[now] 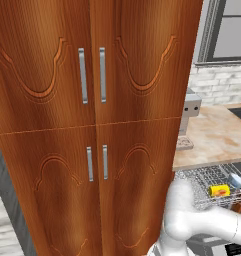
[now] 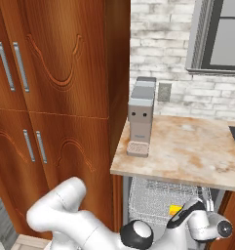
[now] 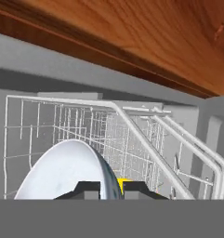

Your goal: Pick up the cup and bowl from the counter, place them in the dishwasher, and close the dishwasher door.

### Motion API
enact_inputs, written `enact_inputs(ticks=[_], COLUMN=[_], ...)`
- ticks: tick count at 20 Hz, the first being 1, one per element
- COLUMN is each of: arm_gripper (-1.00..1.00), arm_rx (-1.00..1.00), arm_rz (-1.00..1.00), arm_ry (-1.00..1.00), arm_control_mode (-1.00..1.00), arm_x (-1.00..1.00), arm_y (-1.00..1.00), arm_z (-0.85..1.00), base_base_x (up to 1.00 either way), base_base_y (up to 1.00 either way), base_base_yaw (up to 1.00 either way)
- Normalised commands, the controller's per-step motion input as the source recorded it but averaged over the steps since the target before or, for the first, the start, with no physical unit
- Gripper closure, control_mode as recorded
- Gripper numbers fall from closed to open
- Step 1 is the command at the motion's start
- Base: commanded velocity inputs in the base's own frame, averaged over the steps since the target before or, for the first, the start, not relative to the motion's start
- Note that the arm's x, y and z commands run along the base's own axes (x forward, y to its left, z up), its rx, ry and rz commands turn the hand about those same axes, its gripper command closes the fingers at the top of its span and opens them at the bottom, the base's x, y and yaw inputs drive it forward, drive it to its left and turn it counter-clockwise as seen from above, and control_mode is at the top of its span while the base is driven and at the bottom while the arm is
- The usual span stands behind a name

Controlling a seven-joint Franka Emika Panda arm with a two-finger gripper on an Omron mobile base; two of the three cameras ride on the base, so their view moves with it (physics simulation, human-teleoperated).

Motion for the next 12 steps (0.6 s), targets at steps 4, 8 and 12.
enact_inputs(ticks=[4,8,12], arm_gripper=[1.00,-1.00,-1.00], arm_rx=[0.01,0.00,0.00], arm_rz=[0.00,0.00,-0.01], arm_ry=[0.00,0.00,-0.02], arm_control_mode=[-1.00,-1.00,-1.00], arm_x=[0.11,0.04,-0.16], arm_y=[-0.20,-0.03,-0.34], arm_z=[-0.66,-0.71,-0.42], base_base_x=[0.00,0.00,0.00], base_base_y=[0.00,0.00,0.00], base_base_yaw=[0.00,0.00,0.00])
